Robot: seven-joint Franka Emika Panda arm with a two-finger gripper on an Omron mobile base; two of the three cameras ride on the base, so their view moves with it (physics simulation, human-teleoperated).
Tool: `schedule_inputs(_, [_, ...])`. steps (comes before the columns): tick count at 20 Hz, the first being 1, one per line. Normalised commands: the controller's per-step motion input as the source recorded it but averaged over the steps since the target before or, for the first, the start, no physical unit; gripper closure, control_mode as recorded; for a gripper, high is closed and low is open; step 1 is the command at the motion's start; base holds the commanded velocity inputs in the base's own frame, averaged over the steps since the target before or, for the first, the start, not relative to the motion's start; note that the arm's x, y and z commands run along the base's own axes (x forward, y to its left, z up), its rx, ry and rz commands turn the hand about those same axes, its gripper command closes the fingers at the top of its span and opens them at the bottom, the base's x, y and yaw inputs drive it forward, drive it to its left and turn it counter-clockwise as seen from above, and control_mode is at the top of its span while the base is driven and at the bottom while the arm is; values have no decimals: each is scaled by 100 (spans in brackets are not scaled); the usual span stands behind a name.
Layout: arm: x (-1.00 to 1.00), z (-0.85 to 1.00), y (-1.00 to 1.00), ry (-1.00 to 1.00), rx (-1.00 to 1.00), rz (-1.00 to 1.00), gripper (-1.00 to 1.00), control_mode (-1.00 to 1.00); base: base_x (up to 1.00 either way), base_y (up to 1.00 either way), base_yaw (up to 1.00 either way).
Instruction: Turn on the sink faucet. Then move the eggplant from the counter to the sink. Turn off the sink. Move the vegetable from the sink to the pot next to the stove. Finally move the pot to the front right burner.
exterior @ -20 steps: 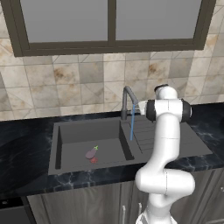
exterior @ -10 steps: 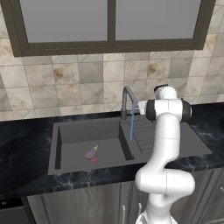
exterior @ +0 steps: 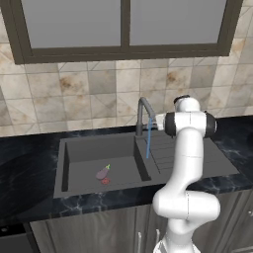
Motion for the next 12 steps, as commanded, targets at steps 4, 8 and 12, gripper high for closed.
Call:
schedule_inputs(4, [-9, 67, 46, -7, -1, 2, -100, -100, 0, 0, 0])
schedule_inputs(8, [-8, 74, 47, -3, -3, 2, -100, -100, 0, 0, 0])
schedule_inputs(12, [-5, 69, 46, 0, -5, 2, -100, -100, 0, 0, 0])
